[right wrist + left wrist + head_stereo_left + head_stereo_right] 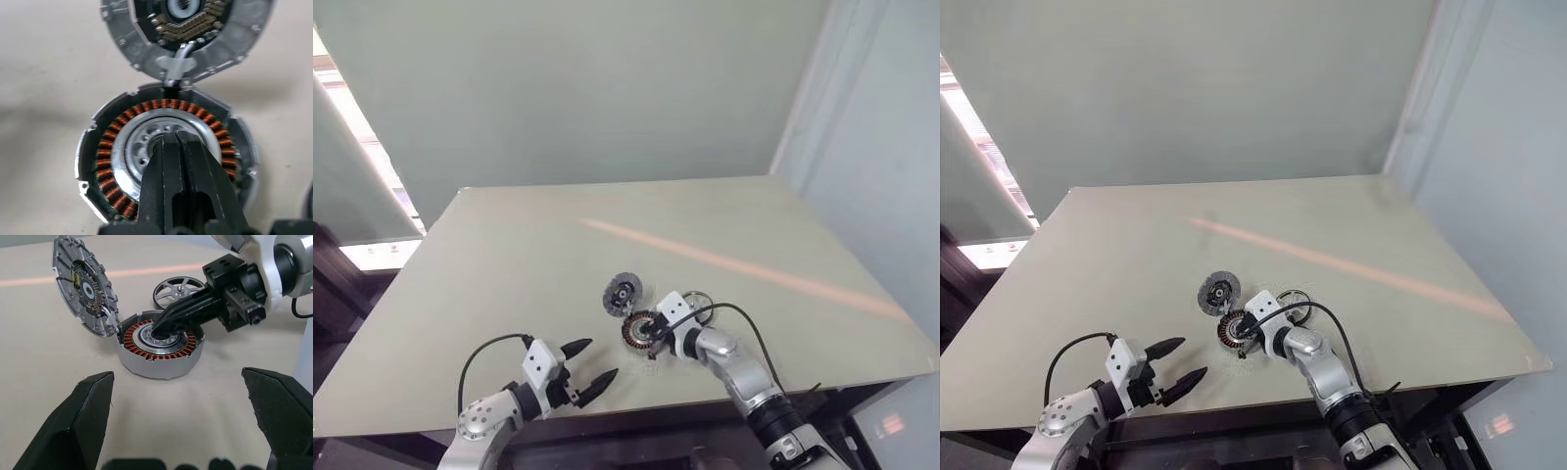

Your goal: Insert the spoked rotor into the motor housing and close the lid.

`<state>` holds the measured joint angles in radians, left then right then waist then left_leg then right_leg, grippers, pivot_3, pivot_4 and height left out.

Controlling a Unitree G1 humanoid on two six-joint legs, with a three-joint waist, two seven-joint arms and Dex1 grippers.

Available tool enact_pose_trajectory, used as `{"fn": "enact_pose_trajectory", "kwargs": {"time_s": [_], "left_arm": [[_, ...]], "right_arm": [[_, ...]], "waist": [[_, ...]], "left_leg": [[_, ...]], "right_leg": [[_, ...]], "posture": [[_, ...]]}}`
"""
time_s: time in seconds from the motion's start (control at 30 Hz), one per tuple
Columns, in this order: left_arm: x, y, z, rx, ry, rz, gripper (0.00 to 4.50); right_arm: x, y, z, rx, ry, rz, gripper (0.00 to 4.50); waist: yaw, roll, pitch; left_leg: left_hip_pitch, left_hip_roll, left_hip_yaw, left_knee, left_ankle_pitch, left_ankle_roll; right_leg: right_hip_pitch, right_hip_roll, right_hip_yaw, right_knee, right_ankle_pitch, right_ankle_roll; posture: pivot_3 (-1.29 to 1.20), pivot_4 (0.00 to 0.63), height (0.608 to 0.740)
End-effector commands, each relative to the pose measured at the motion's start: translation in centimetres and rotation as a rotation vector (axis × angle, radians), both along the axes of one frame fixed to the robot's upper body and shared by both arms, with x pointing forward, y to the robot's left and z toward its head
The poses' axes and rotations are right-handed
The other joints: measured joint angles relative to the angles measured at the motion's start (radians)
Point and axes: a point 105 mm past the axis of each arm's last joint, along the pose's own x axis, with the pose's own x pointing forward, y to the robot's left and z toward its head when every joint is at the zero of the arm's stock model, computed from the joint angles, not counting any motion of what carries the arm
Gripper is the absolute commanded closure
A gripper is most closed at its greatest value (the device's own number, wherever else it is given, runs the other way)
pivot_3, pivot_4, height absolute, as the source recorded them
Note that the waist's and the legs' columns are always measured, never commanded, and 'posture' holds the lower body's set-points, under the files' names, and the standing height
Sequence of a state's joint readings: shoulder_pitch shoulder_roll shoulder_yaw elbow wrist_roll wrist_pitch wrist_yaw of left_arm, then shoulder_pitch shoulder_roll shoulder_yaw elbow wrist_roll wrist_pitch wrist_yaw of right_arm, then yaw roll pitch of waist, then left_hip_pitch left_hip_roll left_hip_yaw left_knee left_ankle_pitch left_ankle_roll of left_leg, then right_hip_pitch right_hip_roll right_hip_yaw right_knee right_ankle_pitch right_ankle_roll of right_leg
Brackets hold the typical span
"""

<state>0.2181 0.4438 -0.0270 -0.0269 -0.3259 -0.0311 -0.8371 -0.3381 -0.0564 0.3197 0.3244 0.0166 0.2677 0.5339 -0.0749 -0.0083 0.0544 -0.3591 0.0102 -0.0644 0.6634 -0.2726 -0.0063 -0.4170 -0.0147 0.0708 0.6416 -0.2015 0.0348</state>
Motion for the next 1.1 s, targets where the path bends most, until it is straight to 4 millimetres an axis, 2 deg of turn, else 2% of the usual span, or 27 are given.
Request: {"fn": "enact_pose_trajectory", "kwargs": {"time_s": [0.03,0.13,0.33,0.43,0.47,0.63,0.77,0.93,1.1], "left_arm": [[0.4,0.0,0.8,0.008,-0.047,-0.001,0.00],[0.4,-0.1,0.8,0.006,-0.046,-0.004,0.00],[0.5,-0.2,0.7,0.002,-0.046,-0.006,0.00],[0.5,-0.2,0.7,0.001,-0.047,-0.006,0.00],[0.6,-0.2,0.7,0.000,-0.047,-0.007,0.00],[0.8,-0.3,0.7,-0.002,-0.050,-0.011,0.00],[0.8,-0.5,0.6,-0.007,-0.049,-0.019,0.00],[0.9,-0.6,0.6,-0.008,-0.050,-0.024,0.00],[0.9,-0.6,0.7,-0.008,-0.054,-0.025,0.00]], "right_arm": [[0.5,0.0,4.4,0.101,-0.080,0.022,4.32],[0.5,-0.5,6.0,0.134,-0.092,0.016,3.55],[1.8,-3.6,9.0,0.217,-0.117,-0.135,1.41],[2.3,-5.4,9.4,0.232,-0.096,-0.228,0.28],[2.4,-6.1,9.4,0.233,-0.081,-0.258,0.04],[2.5,-9.4,8.0,0.256,0.063,-0.425,0.04],[2.4,-12.1,5.4,0.382,0.283,-0.620,0.04],[2.0,-12.5,3.8,0.484,0.426,-0.674,0.04],[1.7,-11.8,2.5,0.605,0.559,-0.678,0.04]], "waist": [[0.000,0.000,0.000],[0.000,0.000,0.000],[0.001,0.000,0.000],[0.001,0.000,0.000],[0.001,0.000,0.000],[0.001,0.000,0.000],[0.001,0.000,0.000],[-0.001,0.001,0.000],[-0.001,0.003,0.000]], "left_leg": [[0.000,0.000,0.000,0.000,0.000,0.000],[0.000,0.000,0.000,-0.001,0.000,0.000],[0.000,0.000,0.000,0.000,0.000,0.000],[0.000,0.000,0.000,0.000,0.000,0.000],[0.000,0.000,0.000,0.000,0.000,0.000],[-0.001,0.000,0.000,-0.001,0.000,0.000],[-0.001,0.000,0.000,-0.001,0.000,0.000],[-0.001,0.000,0.001,-0.001,0.000,0.000],[-0.001,0.000,0.001,-0.002,0.000,0.000]], "right_leg": [[0.000,0.000,0.000,0.000,0.000,0.000],[0.000,0.000,0.000,0.000,0.000,0.000],[0.000,0.000,0.000,0.000,0.000,0.000],[0.000,0.000,0.000,0.000,0.000,0.000],[0.000,0.000,0.000,0.000,0.000,0.000],[-0.001,0.000,0.000,0.000,0.000,0.000],[-0.001,0.000,0.000,0.000,0.000,0.000],[-0.002,0.000,0.001,0.000,0.000,0.000],[-0.002,0.000,0.001,0.000,0.000,0.000]], "posture": [[0.00,0.000,0.740],[0.00,0.000,0.740],[0.00,0.000,0.740],[0.00,0.000,0.740],[0.00,0.000,0.740],[0.00,0.000,0.740],[0.00,0.000,0.740],[0.00,0.000,0.740],[0.00,0.000,0.740]]}}
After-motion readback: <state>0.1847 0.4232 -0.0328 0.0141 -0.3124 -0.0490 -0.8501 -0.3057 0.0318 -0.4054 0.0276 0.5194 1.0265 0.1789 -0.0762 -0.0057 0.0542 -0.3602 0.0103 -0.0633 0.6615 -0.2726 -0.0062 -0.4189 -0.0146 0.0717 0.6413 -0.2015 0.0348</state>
